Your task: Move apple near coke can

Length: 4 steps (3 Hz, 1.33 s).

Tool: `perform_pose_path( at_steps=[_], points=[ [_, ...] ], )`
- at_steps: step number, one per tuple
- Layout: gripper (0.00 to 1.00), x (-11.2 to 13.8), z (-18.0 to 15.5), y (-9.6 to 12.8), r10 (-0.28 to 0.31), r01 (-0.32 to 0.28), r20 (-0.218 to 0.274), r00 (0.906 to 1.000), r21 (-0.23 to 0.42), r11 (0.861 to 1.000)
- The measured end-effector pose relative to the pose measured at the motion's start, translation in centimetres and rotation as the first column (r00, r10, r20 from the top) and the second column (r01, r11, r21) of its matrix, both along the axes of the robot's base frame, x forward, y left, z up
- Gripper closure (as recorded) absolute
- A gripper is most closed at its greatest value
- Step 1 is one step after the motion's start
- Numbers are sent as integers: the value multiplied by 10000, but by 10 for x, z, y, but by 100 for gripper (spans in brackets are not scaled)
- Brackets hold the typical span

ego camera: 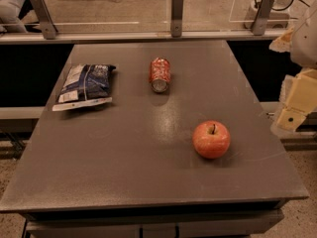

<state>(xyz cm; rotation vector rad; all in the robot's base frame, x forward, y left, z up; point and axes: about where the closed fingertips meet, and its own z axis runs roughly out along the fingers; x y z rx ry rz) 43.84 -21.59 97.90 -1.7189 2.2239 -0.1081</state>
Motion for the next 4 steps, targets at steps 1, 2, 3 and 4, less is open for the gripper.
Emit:
perform_pose_path(
  at_steps=[1,2,3,4],
  points=[
    [0,0,0,0,0,0,2,10000,1,10000],
    [0,-2,-17,19,270,-254,-245,9993,662,9975],
    [0,-1,-51,58,985,-872,-612,9933,1653,9824],
    [0,-5,-87,90,1451,-1220,-1106,9832,1928,9736]
  ],
)
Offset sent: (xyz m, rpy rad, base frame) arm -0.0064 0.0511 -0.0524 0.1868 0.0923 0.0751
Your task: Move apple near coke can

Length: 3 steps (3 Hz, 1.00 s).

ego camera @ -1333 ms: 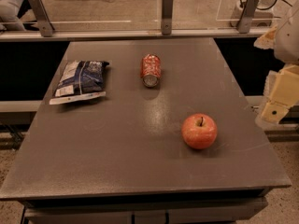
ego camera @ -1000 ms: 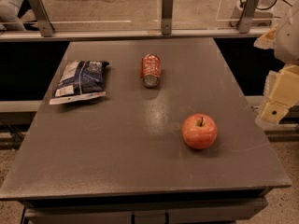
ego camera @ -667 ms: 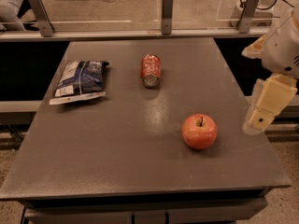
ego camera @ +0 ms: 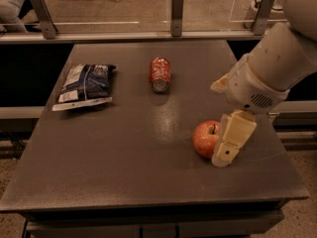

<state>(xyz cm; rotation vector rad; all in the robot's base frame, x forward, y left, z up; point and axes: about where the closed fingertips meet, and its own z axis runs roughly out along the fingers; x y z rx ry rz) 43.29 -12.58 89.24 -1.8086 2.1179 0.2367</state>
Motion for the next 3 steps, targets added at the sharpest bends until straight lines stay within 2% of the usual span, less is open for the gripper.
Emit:
perform_pose_path(
  at_steps=[1,2,3],
  points=[
    [0,-2,-36,12,-151,128,-310,9994,-731,9972],
    [18,-1,-41,3,-307,278,-255,9992,-1096,9936],
    [42,-1,-40,3,-307,280,-232,9993,-1110,9934]
  ],
)
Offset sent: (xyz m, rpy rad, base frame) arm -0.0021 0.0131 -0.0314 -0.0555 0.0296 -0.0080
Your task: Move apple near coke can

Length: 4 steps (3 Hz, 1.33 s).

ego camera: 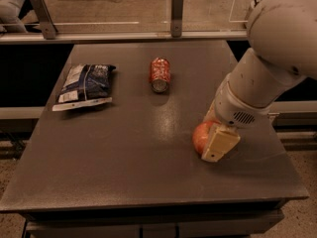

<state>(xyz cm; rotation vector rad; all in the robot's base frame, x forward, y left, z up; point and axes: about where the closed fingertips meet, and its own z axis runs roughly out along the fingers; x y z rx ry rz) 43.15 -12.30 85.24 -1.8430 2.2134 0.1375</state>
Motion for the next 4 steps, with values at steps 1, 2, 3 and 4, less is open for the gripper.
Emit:
perform_pose_path(
  at_steps=[1,2,3,4],
  points=[
    [65,-1,2,2,147,-146,-64,9999,165,9998],
    [88,15,10,-4,418,-370,-413,9983,1100,9932],
    [100,64,30,-8,129,-45,-505,9986,1619,9868],
    [100,86,64,-2,-201,176,110,9997,1922,9812]
  ],
)
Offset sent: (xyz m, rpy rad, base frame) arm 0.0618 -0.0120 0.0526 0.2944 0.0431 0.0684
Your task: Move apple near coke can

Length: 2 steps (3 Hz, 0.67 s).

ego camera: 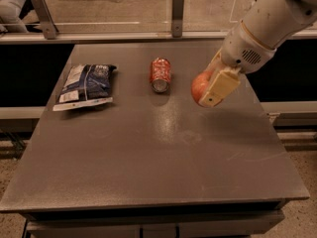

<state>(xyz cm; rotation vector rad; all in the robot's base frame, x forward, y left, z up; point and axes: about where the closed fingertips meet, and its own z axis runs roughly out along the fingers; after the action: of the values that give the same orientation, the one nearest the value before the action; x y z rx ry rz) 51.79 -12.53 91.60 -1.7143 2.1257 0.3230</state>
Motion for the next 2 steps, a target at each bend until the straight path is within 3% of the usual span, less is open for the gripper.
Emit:
perform_pose_path(
  at_steps=[2],
  points=[
    [100,-1,1,8,-324,321,210,9993,134,9994]
  ],
)
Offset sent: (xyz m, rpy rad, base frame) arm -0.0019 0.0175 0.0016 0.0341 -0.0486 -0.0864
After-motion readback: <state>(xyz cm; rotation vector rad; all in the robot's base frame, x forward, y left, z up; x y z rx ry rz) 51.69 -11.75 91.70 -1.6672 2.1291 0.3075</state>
